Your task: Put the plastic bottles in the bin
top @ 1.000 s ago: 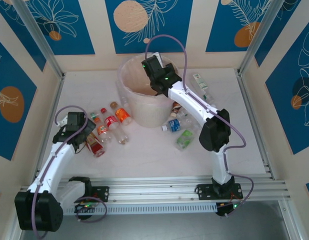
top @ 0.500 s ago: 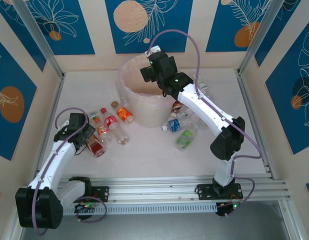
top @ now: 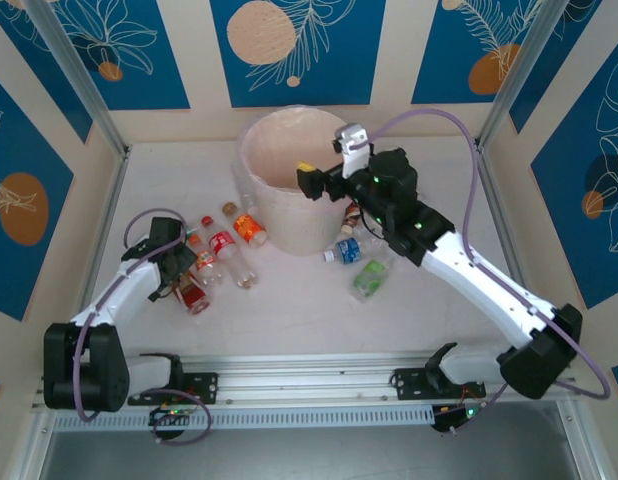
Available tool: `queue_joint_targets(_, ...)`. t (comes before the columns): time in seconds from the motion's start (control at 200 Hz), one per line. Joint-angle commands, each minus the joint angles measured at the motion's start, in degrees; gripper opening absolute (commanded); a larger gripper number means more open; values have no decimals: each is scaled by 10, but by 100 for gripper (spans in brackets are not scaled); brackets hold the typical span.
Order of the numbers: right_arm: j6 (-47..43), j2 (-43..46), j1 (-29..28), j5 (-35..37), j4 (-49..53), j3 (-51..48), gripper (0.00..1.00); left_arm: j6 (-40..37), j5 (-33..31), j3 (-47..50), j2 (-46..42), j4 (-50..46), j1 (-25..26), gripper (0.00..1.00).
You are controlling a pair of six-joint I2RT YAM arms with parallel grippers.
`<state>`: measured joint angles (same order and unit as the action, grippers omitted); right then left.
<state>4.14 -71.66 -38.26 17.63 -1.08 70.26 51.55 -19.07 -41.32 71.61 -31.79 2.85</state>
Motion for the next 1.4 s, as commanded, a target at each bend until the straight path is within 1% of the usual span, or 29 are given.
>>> queue_joint_targets(0.0, 37, 59, 18, -44, -73, -49, 100, -50, 5, -17, 24, 46, -3, 100)
queue_joint_targets(0.18, 78, 137, 52, -21, -40, -118, 100, -63, -10, -20, 54, 42, -4, 100)
queue_joint_targets(0.32, 132, 183, 96, -1, -2, -157, 100, -67, 5, -10, 73, 57, -6, 100)
queue_joint_targets(0.51, 210, 224, 176, -45, 14, -204, 100, -67, 49, 36, 74, 120, -10, 97)
queue_joint_targets(0.605, 225, 229, 200, -54, 27, -213, 99, -66, 56, 50, 80, 136, -15, 93)
queue_joint_targets(0.73, 234, 227, 221, -63, 49, -213, 99, -64, 60, 53, 86, 135, -21, 87)
queue_joint_targets(0.88, 235, 221, 241, -73, 116, -204, 99, -73, 54, 62, 74, 138, -23, 76)
queue_joint_targets(1.02, 253, 221, 251, -71, 135, -213, 100, -90, 53, 71, 52, 149, -23, 67)
queue_joint_targets(1.205, 265, 216, 260, -83, 124, -219, 100, -133, 44, 66, 8, 130, -23, 58)
queue_joint_targets(1.395, 277, 207, 264, -88, 113, -223, 99, -131, 40, 79, -87, 117, -22, 47)
